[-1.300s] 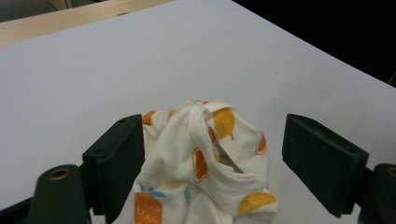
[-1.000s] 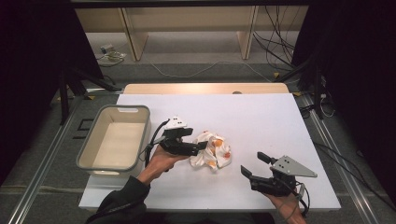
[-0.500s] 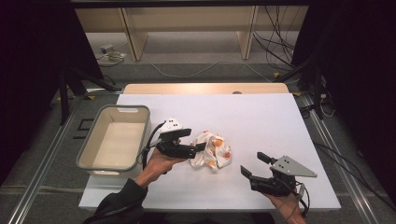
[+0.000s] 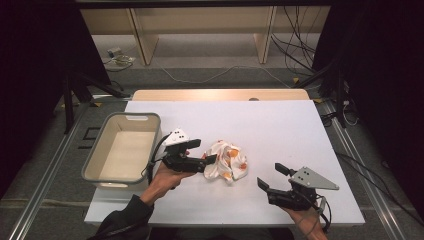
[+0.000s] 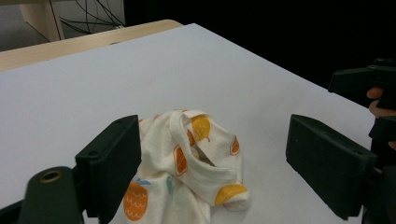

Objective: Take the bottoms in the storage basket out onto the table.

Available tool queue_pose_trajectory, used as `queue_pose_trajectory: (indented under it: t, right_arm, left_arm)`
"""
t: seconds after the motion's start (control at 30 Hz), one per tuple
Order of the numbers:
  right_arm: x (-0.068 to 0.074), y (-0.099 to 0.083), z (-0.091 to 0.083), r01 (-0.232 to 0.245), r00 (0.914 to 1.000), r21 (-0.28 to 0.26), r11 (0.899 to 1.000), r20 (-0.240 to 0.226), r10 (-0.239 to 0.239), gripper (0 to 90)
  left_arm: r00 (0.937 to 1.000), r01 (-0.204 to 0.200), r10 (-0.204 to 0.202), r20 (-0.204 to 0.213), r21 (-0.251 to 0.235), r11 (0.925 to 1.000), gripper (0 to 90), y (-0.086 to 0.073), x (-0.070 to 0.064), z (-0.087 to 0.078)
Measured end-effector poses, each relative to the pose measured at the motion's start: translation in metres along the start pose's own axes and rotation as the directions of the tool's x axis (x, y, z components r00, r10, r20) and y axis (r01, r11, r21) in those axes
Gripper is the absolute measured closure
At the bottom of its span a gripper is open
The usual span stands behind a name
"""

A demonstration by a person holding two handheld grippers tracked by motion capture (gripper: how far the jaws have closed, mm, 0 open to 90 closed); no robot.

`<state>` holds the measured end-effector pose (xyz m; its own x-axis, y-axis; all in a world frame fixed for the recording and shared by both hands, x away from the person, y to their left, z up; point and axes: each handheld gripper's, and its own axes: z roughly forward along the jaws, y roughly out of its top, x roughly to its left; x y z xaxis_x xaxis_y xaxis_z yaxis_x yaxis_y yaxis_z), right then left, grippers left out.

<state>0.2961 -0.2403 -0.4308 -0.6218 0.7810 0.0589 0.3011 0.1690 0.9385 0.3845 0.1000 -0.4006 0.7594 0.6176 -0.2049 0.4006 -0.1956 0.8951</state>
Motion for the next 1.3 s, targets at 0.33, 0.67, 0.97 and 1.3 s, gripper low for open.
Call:
queue_pose_trajectory:
  t: [0.33,0.67,0.97,1.3]
  right_arm:
    - [-0.001,0.000,0.000,-0.009,0.9999,-0.005,1.000,-0.005,0.009,22.5]
    - [-0.001,0.000,0.001,-0.010,0.9999,-0.003,1.000,-0.004,0.010,22.4]
    - [-0.002,-0.001,0.001,-0.017,0.9998,-0.002,1.000,-0.007,0.017,22.4]
    - [-0.003,-0.001,0.002,-0.020,0.9998,0.001,1.000,-0.008,0.020,22.3]
  left_arm:
    - [1.0000,0.000,0.000,0.009,-0.015,0.9999,17.5,-0.006,-0.001,-0.008]
    - [0.9999,-0.008,0.009,0.011,-0.028,0.9996,17.1,-0.010,-0.002,-0.017]
    - [0.9999,-0.009,0.010,0.013,-0.037,0.9993,17.0,-0.015,-0.004,-0.024]
    - [0.9997,-0.013,0.014,0.017,-0.054,0.9984,16.5,-0.018,-0.005,-0.032]
